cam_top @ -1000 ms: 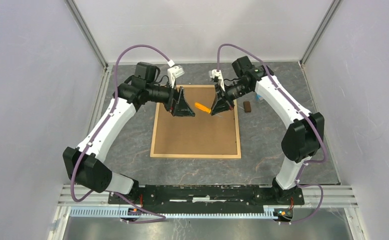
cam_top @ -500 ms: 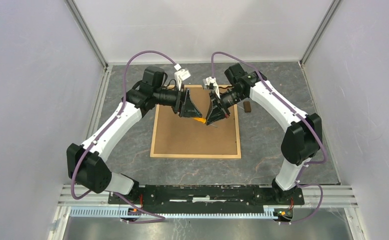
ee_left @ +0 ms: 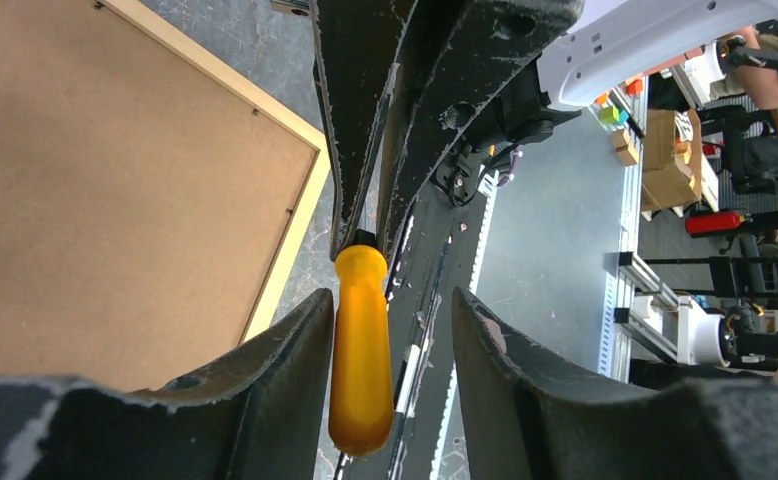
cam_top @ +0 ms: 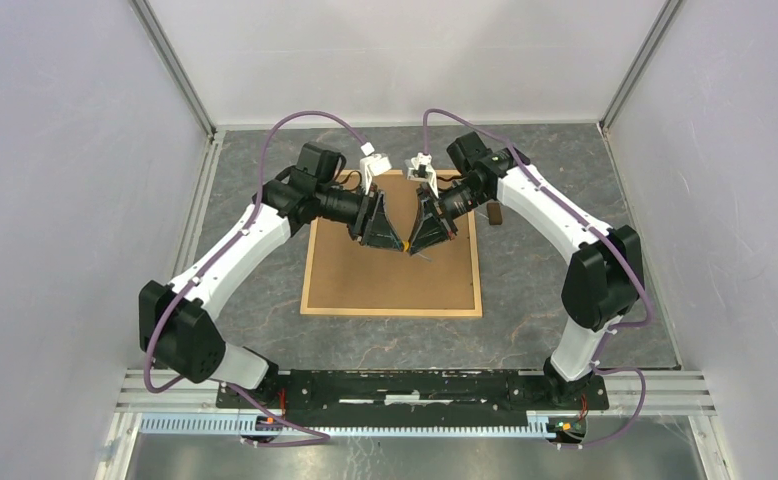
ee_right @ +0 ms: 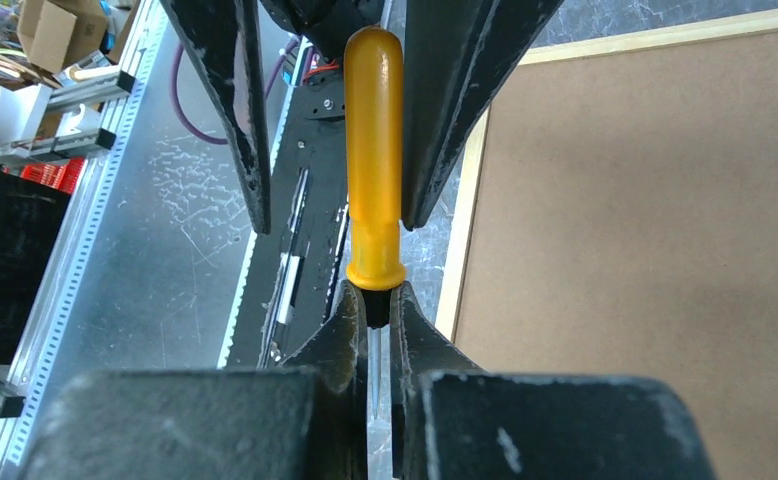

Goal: Take the photo out of the frame

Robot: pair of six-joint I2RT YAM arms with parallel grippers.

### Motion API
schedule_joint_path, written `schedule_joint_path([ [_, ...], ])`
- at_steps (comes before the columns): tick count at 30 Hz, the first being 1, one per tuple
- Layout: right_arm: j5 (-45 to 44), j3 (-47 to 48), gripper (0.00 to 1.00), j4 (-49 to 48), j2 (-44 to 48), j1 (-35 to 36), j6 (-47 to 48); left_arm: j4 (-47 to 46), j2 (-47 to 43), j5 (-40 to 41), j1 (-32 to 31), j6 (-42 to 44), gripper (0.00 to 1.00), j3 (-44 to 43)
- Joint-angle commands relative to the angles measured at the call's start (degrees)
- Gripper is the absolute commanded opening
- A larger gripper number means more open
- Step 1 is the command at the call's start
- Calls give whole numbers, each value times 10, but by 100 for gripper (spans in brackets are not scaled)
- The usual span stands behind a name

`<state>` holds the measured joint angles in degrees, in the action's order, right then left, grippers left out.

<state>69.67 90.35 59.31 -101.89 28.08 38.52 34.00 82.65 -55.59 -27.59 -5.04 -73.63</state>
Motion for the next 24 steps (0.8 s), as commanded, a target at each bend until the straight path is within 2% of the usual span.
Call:
schedule_joint_path([
  [1, 41, -8, 0, -30, 25, 3, -32, 24, 0, -13, -6, 50, 53, 4],
  [7, 50, -23, 0, -30, 27, 3, -32, 24, 6, -12, -7, 68, 47, -6],
  [15, 62, -32, 0, -32, 27, 3, -36, 24, 8, -17, -19, 69, 43, -2],
  [24, 65, -33, 0, -34, 25, 4, -40, 9, 5, -19, -24, 57, 30, 8],
])
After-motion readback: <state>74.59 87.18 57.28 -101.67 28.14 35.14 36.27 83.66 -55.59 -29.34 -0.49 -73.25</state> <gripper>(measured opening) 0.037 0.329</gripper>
